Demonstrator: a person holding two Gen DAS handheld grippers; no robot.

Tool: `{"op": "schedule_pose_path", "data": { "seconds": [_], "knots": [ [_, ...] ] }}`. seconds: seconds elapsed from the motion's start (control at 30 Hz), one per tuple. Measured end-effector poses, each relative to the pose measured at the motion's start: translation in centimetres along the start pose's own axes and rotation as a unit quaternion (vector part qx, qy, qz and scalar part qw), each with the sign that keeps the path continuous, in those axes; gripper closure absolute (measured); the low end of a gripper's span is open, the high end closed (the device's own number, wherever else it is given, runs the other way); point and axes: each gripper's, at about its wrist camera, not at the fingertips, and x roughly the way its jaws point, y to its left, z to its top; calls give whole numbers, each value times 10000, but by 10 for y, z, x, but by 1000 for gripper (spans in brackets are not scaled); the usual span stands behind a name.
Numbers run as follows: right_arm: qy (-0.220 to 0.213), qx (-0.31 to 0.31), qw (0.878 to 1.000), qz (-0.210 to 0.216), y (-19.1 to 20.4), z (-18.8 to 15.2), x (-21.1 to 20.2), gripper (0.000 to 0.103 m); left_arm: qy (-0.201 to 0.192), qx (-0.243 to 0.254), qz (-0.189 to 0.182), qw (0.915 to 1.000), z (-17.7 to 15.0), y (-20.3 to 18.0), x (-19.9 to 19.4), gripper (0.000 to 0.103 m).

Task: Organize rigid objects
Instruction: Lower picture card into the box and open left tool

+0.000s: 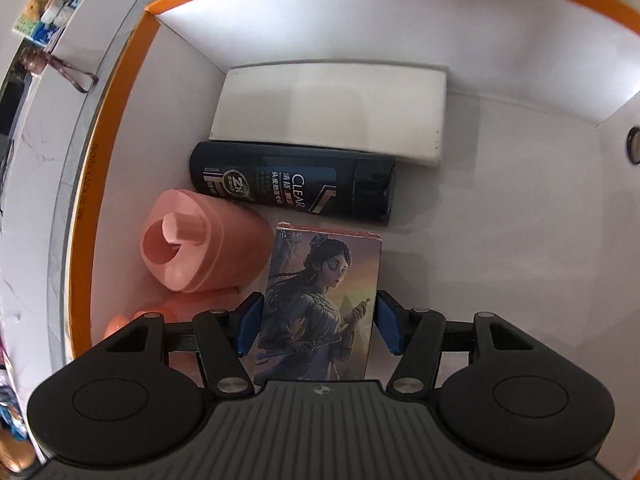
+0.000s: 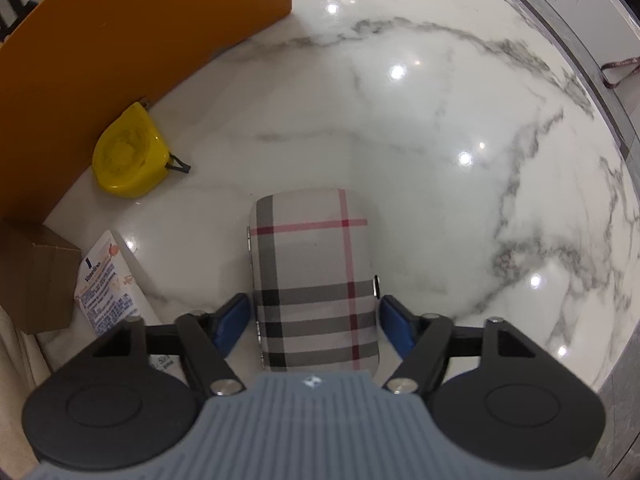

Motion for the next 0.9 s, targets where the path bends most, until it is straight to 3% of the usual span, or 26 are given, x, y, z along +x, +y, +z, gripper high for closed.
{"op": "schedule_pose_path", "data": {
  "seconds": [0.1, 0.57, 0.7, 0.77, 0.8, 0.9],
  "knots": [
    [-3, 53, 9999, 122, -5, 1, 2, 24, 77, 180, 85, 9998, 0, -3, 6, 34],
    [-8, 49, 9998, 195, -7, 9, 5, 19, -84, -118, 463, 9988, -5, -5, -1, 25],
    [37, 182, 9997, 175, -8, 9, 6, 21, -213, -366, 506, 9978, -13, -5, -18, 25],
    [-19, 189, 9997, 161, -7, 9, 3, 30, -272, -586, 574, 9963, -18, -3, -27, 25],
    [-44, 213, 9996, 158, -7, 10, 1, 37, -324, -769, 551, 9950, -21, -1, -33, 25],
    [30, 120, 9999, -19, 2, 11, 0, 37, -515, -1384, 431, 9881, -26, 4, -54, 25]
  ]
}}
